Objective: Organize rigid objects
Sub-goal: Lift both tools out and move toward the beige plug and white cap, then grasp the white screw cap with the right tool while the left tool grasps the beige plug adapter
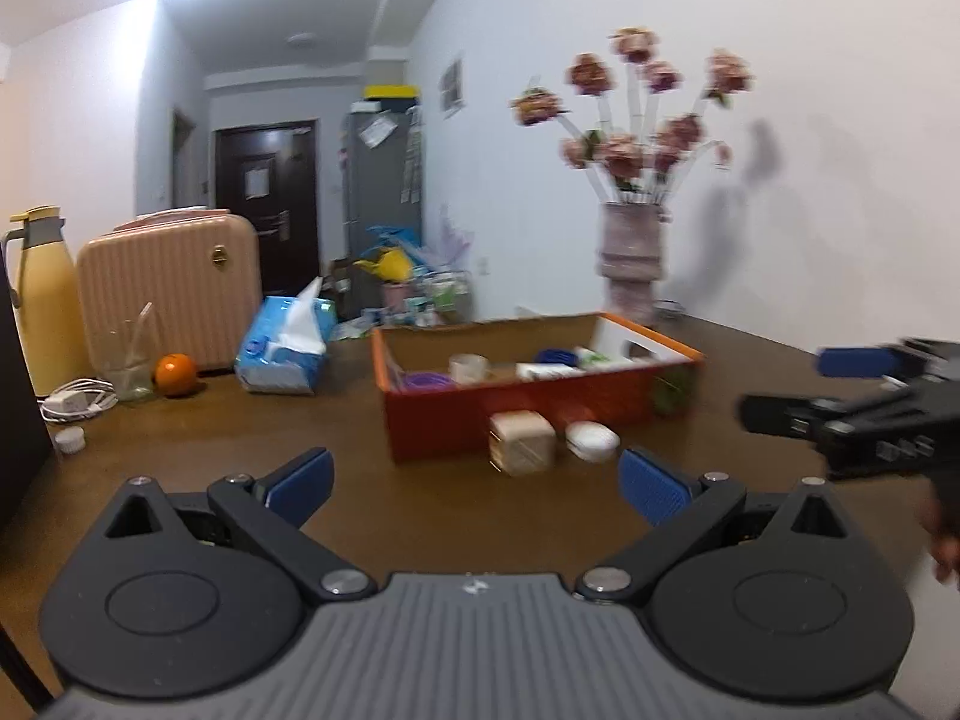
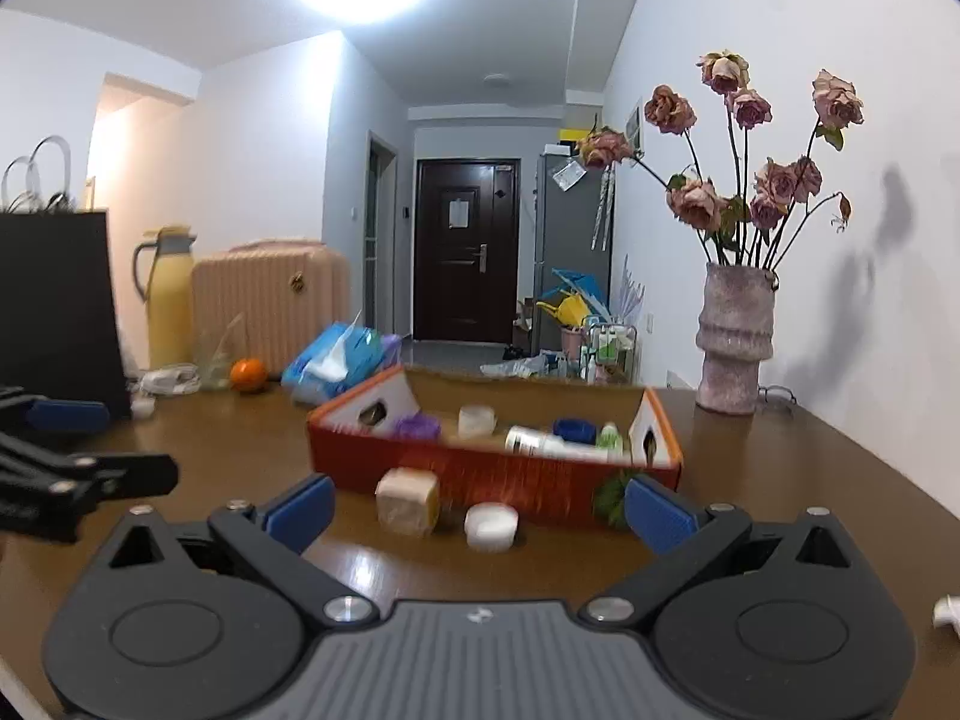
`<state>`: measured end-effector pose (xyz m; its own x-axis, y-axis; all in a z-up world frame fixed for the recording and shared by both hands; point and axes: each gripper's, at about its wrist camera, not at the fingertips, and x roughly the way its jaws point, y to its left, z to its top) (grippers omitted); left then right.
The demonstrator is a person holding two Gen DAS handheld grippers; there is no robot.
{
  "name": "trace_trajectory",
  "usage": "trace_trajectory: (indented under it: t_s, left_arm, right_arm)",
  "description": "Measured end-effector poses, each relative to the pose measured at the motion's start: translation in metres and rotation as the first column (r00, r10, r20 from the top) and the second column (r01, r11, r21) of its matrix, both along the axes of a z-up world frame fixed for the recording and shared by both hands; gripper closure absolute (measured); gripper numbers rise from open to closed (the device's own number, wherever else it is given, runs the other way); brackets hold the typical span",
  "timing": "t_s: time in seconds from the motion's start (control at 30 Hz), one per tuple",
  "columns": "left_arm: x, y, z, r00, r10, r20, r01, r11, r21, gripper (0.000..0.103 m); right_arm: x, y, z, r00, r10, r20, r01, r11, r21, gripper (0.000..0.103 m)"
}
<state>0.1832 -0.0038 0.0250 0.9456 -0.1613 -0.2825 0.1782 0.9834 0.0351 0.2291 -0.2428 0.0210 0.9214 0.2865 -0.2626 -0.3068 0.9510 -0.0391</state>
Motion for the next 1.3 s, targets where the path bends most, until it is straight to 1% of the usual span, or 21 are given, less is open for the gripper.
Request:
trace_trajectory:
  t_s: [0.1,0.2,0.27,0.33,0.43,0.5,0.57,0.63,0.7,0.77,0.87,0.93,0.97,1.07,1.1,1.13,1.17,1.2,1.3]
  left_arm:
    - [-0.032,0.001,-0.018,1.0,-0.001,-0.007,0.001,1.0,-0.026,0.0]
    - [-0.045,0.007,-0.032,0.999,0.004,-0.048,-0.006,0.999,-0.038,0.0]
    - [-0.041,0.009,-0.038,0.996,0.003,-0.086,-0.006,0.999,-0.036,0.0]
    - [-0.031,0.013,-0.039,0.994,0.007,-0.109,-0.012,0.999,-0.042,0.0]
    - [-0.01,0.017,-0.041,0.992,0.035,-0.117,-0.042,0.998,-0.052,0.0]
    - [0.01,0.016,-0.044,0.989,0.051,-0.142,-0.059,0.997,-0.055,0.0]
    - [0.031,0.014,-0.045,0.985,0.049,-0.167,-0.059,0.997,-0.055,0.0]
    - [0.052,0.01,-0.044,0.982,0.045,-0.181,-0.055,0.997,-0.051,0.0]
    - [0.072,0.006,-0.042,0.983,0.036,-0.179,-0.044,0.998,-0.04,0.0]
    - [0.091,0.002,-0.04,0.986,0.027,-0.167,-0.032,0.999,-0.031,0.0]
    - [0.12,-0.001,-0.038,0.986,0.008,-0.168,-0.015,0.999,-0.043,0.0]
    - [0.142,-0.003,-0.037,0.979,-0.019,-0.203,0.008,0.998,-0.054,0.0]
    - [0.154,-0.003,-0.037,0.974,-0.031,-0.224,0.02,0.998,-0.053,0.0]
    - [0.18,-0.008,-0.037,0.966,-0.062,-0.249,0.057,0.998,-0.03,0.0]
    - [0.188,-0.01,-0.037,0.967,-0.061,-0.247,0.06,0.998,-0.012,0.0]
    - [0.196,-0.013,-0.038,0.967,-0.062,-0.249,0.066,0.998,0.007,0.0]
    - [0.203,-0.016,-0.04,0.965,-0.066,-0.254,0.074,0.997,0.02,0.0]
    - [0.208,-0.019,-0.041,0.963,-0.076,-0.259,0.085,0.996,0.022,0.0]
    - [0.226,-0.035,-0.05,0.955,-0.105,-0.277,0.115,0.993,0.018,0.0]
  right_arm:
    - [-0.027,-0.002,-0.017,1.0,-0.013,-0.008,0.013,1.0,0.006,0.0]
    - [-0.049,-0.005,-0.029,1.0,0.012,-0.026,-0.011,1.0,0.016,0.0]
    - [-0.053,-0.007,-0.036,0.995,0.041,-0.093,-0.037,0.998,0.043,0.0]
    - [-0.049,-0.007,-0.04,0.988,0.058,-0.146,-0.053,0.998,0.039,0.001]
    - [-0.037,-0.001,-0.042,0.988,0.036,-0.148,-0.038,0.999,-0.013,0.002]
    - [-0.022,0.003,-0.041,0.986,0.021,-0.166,-0.027,0.999,-0.031,0.005]
    - [0.001,0.006,-0.039,0.978,0.009,-0.206,-0.017,0.999,-0.038,0.011]
    - [0.024,0.01,-0.037,0.975,-0.006,-0.222,-0.008,0.998,-0.063,0.012]
    - [0.052,0.017,-0.033,0.974,-0.022,-0.225,-0.003,0.994,-0.109,0.016]
    - [0.082,0.022,-0.029,0.973,-0.013,-0.228,-0.021,0.989,-0.144,0.018]
    - [0.128,0.031,-0.026,0.969,0.01,-0.248,-0.054,0.983,-0.173,0.023]
    - [0.159,0.032,-0.027,0.956,0.054,-0.288,-0.094,0.987,-0.127,0.026]
    - [0.177,0.032,-0.028,0.945,0.07,-0.319,-0.104,0.991,-0.09,0.032]
    - [0.207,0.037,-0.038,0.923,0.089,-0.375,-0.123,0.99,-0.069,0.04]
    - [0.212,0.039,-0.043,0.917,0.087,-0.389,-0.127,0.989,-0.08,0.042]
    - [0.216,0.04,-0.048,0.913,0.08,-0.4,-0.126,0.988,-0.09,0.046]
    - [0.218,0.039,-0.053,0.91,0.072,-0.409,-0.12,0.989,-0.091,0.057]
    - [0.217,0.034,-0.056,0.913,0.077,-0.4,-0.116,0.991,-0.073,0.064]
    - [0.213,0.014,-0.057,0.916,0.093,-0.391,-0.107,0.994,-0.015,0.064]
